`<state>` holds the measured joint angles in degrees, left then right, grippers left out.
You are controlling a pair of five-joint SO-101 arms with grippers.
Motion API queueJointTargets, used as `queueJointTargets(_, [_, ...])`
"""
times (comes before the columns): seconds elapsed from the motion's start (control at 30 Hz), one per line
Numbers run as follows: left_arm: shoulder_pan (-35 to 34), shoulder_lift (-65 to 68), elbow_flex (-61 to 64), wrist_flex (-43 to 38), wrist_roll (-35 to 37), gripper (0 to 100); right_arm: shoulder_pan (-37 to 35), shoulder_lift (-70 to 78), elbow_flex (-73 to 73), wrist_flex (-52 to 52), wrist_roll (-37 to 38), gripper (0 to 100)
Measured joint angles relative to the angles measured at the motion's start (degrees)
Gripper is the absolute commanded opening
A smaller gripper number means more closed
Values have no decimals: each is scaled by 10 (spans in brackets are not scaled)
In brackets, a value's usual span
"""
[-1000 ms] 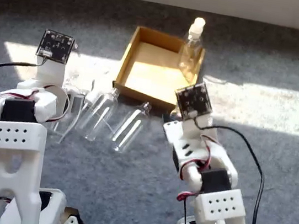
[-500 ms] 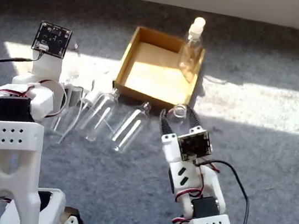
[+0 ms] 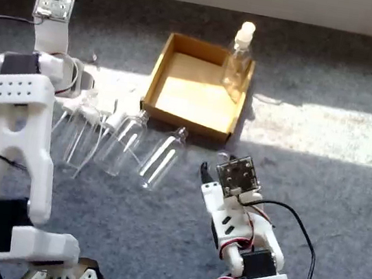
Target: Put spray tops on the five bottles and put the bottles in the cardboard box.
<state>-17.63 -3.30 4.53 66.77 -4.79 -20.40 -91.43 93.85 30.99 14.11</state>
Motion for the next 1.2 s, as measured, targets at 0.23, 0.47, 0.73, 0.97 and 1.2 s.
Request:
queueJointTargets(0.23, [-15, 181, -236, 95, 30, 245, -47, -1, -61, 112, 1, 4])
queueJointTargets(0.47, [-5, 364, -413, 155, 37, 244, -52, -1, -62, 143, 11, 4])
queueJointTargets(0.73, [98, 520, -606, 244, -31, 193, -52, -1, -62, 144, 11, 4])
queueJointTargets(0.97, [106, 628, -713, 298, -38, 190, -52, -1, -62, 144, 11, 4])
queueJointTargets(1.2, [107, 655, -728, 322, -39, 188, -52, -1, -62, 158, 11, 4])
